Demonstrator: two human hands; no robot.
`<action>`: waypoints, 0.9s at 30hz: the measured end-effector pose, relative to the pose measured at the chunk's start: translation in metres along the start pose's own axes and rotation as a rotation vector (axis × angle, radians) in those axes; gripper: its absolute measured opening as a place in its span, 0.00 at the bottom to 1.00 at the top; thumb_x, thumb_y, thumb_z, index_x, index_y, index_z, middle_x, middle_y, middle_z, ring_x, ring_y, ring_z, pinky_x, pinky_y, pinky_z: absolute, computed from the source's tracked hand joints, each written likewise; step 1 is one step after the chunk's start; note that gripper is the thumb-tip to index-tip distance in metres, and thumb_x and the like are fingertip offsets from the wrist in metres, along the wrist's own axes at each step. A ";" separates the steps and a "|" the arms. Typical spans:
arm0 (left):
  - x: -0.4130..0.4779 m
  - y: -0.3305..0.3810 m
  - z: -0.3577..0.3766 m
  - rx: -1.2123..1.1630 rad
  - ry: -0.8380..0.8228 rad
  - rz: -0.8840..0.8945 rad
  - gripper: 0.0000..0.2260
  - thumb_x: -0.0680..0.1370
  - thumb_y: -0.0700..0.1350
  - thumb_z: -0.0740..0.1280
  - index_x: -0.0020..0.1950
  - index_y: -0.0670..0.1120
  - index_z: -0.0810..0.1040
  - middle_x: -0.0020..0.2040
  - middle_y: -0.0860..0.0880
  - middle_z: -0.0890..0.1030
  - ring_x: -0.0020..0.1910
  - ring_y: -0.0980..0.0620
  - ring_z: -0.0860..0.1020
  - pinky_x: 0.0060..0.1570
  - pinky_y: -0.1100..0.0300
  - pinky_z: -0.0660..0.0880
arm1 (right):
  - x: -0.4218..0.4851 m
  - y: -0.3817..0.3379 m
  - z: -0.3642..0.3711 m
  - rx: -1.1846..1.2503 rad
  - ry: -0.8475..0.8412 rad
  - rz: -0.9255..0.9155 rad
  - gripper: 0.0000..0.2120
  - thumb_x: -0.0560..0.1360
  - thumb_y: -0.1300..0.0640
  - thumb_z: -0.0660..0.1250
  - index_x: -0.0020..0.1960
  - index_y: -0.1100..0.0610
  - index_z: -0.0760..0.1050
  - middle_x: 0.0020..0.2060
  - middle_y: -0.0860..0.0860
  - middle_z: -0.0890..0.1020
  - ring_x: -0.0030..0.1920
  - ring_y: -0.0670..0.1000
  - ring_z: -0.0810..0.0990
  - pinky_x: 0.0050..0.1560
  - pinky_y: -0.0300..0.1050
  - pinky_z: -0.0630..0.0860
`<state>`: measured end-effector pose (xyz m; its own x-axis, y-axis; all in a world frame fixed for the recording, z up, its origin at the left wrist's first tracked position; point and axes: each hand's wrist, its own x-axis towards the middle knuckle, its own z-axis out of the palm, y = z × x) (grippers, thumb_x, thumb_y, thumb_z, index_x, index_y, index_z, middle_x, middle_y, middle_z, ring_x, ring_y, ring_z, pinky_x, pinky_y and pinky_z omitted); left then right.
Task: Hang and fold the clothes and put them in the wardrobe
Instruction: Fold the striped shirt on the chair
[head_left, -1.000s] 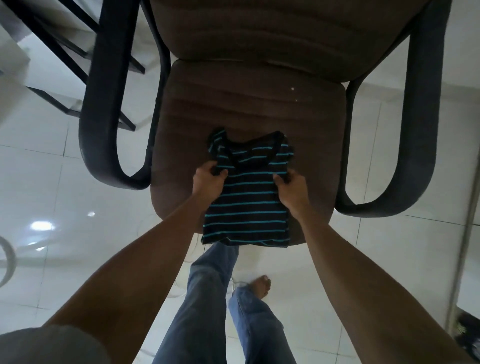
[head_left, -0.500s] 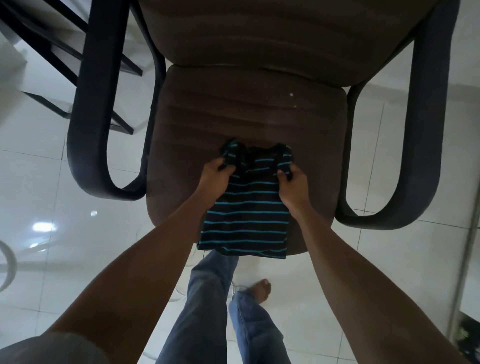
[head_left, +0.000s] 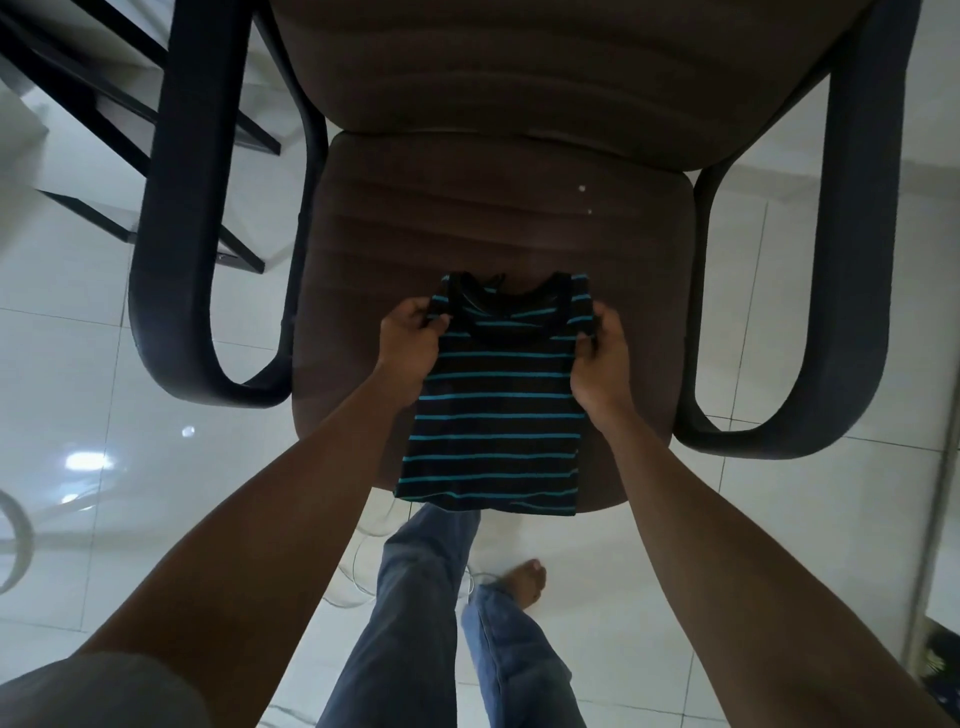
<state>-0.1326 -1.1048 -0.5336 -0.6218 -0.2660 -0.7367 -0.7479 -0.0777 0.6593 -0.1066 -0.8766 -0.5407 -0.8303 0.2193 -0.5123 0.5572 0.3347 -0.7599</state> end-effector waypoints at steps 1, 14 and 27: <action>0.001 0.001 0.000 -0.066 -0.007 -0.015 0.09 0.78 0.33 0.67 0.49 0.46 0.78 0.49 0.46 0.84 0.51 0.47 0.83 0.55 0.49 0.81 | 0.001 0.002 0.000 -0.012 -0.019 0.003 0.16 0.82 0.60 0.57 0.69 0.49 0.69 0.56 0.46 0.80 0.57 0.45 0.79 0.61 0.47 0.77; -0.044 -0.044 -0.034 0.611 -0.172 -0.053 0.33 0.64 0.61 0.79 0.64 0.50 0.76 0.55 0.54 0.82 0.51 0.56 0.81 0.52 0.61 0.78 | -0.070 0.022 0.013 -0.268 0.063 0.131 0.30 0.75 0.39 0.66 0.71 0.53 0.65 0.61 0.53 0.75 0.61 0.54 0.75 0.65 0.57 0.74; -0.096 -0.004 -0.045 0.113 -0.395 -0.004 0.38 0.75 0.39 0.74 0.78 0.57 0.58 0.66 0.54 0.76 0.63 0.57 0.76 0.60 0.60 0.75 | -0.110 -0.038 -0.028 0.112 -0.222 0.089 0.27 0.80 0.63 0.64 0.75 0.45 0.66 0.69 0.42 0.71 0.68 0.42 0.71 0.70 0.37 0.68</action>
<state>-0.0596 -1.1224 -0.4592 -0.6439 0.1251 -0.7549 -0.7576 0.0341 0.6518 -0.0366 -0.8881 -0.4445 -0.7635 0.0329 -0.6450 0.6354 0.2165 -0.7412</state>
